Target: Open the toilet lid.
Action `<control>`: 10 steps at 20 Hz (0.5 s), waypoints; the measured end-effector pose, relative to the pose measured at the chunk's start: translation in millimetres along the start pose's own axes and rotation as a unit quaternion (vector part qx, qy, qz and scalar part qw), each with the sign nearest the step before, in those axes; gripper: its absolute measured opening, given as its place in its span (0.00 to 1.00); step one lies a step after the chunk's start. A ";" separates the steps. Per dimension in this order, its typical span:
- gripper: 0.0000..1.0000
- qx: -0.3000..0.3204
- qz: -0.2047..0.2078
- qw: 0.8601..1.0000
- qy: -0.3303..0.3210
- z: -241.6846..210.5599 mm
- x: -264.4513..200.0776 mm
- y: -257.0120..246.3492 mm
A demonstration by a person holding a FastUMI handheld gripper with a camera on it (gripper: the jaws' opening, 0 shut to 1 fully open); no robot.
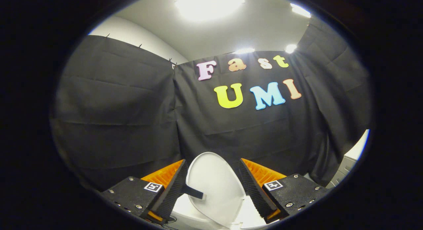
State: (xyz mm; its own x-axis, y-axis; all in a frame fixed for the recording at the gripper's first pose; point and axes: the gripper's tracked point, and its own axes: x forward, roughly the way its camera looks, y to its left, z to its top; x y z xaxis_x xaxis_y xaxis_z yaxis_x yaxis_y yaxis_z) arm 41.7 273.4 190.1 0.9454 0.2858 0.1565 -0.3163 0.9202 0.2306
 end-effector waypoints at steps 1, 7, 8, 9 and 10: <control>0.96 -0.013 -0.012 1.000 -0.002 4.2 -9.4 -14.4; 0.95 -0.051 -0.096 0.994 -0.016 10.7 -51.9 -121.5; 0.95 -0.049 -0.108 0.993 -0.018 8.0 -58.2 -134.8; 0.95 -0.053 -0.119 0.991 -0.016 2.7 -65.7 -150.1; 0.95 -0.065 -0.130 0.989 -0.011 -2.0 -71.8 -164.6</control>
State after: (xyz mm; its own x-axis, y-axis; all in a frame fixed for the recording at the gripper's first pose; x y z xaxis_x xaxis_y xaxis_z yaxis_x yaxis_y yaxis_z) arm 26.0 102.0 139.0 0.9911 0.0309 0.1296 -0.0492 0.9889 0.1403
